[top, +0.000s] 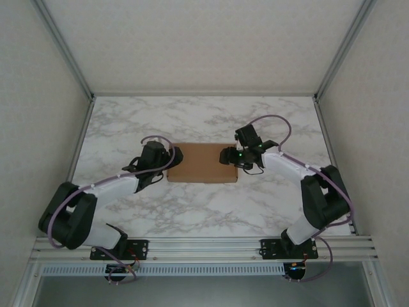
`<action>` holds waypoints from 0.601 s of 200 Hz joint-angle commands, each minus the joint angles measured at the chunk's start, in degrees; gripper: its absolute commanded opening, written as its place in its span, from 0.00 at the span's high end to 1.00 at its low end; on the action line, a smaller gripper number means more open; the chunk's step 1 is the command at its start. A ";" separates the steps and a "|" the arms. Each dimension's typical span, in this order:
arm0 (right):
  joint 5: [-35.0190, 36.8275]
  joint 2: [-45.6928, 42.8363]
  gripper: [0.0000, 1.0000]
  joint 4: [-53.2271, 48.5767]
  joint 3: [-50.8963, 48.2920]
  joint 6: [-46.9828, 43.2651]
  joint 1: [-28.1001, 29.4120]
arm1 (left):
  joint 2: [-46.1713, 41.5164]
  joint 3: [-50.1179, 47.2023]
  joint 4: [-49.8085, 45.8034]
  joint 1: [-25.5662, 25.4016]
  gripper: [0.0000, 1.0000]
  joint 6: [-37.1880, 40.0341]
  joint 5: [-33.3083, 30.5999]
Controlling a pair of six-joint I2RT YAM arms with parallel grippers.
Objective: Fold the paper box
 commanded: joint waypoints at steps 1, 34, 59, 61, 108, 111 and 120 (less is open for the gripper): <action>2.94 -11.10 0.01 -2.10 0.33 -4.18 -0.18 | -9.87 3.26 -4.34 0.24 0.00 5.71 -3.16; 9.10 -27.09 0.01 1.63 0.08 -12.41 0.19 | -22.71 2.93 -0.98 0.40 0.00 16.83 -15.59; 15.47 -36.04 0.01 14.75 -8.08 -24.79 0.20 | -29.36 -7.19 15.81 1.26 0.00 29.22 -29.72; 16.53 -36.61 0.01 15.57 -8.57 -25.72 0.16 | -29.73 -8.21 17.47 1.58 0.00 30.08 -30.40; 33.33 -36.98 0.01 30.25 -22.50 -35.39 -0.09 | -21.34 -21.04 33.22 11.73 0.01 31.51 -35.64; 34.84 -36.74 0.01 32.66 -24.05 -35.79 -0.27 | -20.25 -21.41 33.60 12.31 0.00 31.35 -36.11; 38.45 -35.51 0.01 38.46 -27.31 -37.36 -1.34 | -17.27 -22.08 33.70 14.58 0.00 29.89 -36.00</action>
